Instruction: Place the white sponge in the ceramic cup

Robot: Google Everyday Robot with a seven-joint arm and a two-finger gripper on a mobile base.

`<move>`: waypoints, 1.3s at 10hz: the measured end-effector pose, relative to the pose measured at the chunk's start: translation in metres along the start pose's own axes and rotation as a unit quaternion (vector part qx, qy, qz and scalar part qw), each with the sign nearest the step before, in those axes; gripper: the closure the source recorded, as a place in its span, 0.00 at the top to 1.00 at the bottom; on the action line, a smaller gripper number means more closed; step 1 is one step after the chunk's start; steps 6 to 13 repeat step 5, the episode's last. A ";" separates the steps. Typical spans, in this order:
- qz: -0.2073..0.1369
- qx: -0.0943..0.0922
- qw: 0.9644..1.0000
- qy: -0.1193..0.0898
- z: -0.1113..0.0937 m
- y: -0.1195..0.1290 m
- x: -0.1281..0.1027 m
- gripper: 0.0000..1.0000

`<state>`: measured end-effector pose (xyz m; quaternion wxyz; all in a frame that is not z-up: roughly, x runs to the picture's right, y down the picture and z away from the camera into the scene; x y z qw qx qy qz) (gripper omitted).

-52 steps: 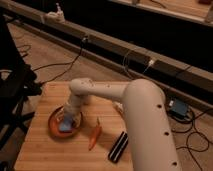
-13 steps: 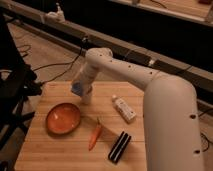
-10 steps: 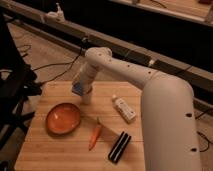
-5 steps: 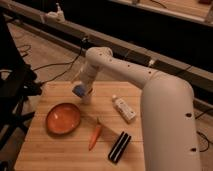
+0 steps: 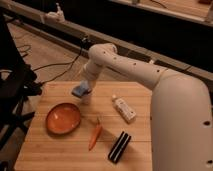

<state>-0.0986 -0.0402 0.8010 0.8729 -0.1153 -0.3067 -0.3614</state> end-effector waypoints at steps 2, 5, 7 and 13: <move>0.019 0.006 1.000 0.021 -0.020 0.012 0.003 0.62; 0.029 0.008 0.999 0.026 -0.026 0.017 0.003 0.62; 0.029 0.008 0.999 0.026 -0.026 0.017 0.003 0.62; 0.029 0.008 0.999 0.026 -0.026 0.017 0.003 0.62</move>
